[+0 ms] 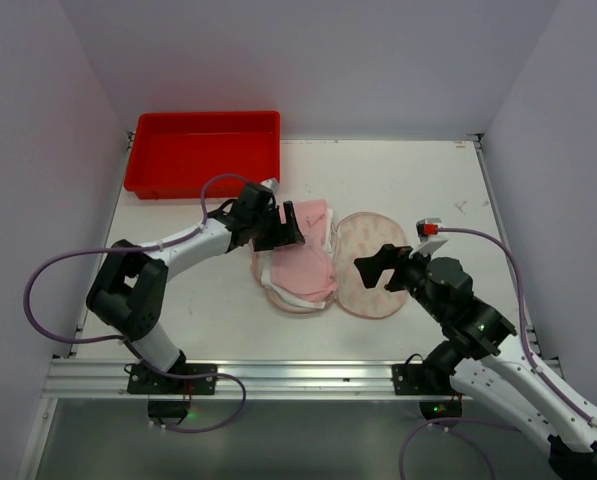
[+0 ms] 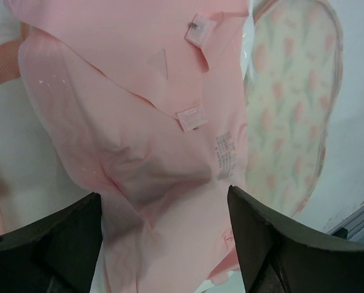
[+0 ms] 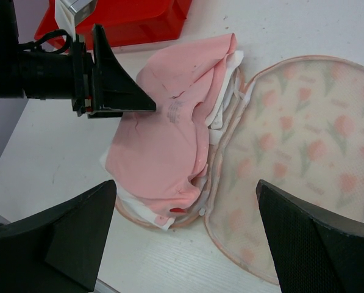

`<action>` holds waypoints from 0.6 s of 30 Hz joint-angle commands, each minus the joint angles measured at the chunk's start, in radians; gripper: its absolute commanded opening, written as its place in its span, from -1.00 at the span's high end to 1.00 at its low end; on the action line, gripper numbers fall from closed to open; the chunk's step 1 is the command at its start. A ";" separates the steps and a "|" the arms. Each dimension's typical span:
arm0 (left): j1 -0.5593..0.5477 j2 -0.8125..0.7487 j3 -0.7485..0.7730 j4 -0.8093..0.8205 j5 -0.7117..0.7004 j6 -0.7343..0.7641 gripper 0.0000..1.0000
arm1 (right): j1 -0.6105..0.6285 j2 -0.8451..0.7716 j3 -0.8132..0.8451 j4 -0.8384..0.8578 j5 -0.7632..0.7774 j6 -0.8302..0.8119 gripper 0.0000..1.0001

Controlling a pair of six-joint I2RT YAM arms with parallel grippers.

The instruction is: Unzip the laundry bag and remove the bra

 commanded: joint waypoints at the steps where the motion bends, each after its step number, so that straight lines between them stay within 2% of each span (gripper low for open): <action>1: 0.003 -0.036 0.042 0.041 0.047 0.009 -0.59 | 0.001 0.006 0.006 0.037 0.002 -0.012 -0.97; 9: 0.000 -0.017 0.038 0.053 0.067 0.006 -0.56 | 0.001 0.009 0.004 0.039 -0.006 -0.010 -0.97; 12: 0.000 -0.006 0.010 0.084 0.045 -0.005 -0.46 | 0.001 0.006 -0.001 0.039 -0.007 -0.005 -0.97; 18: 0.001 0.040 -0.005 0.106 0.039 -0.022 -0.10 | 0.001 0.004 -0.016 0.045 -0.015 0.001 -0.97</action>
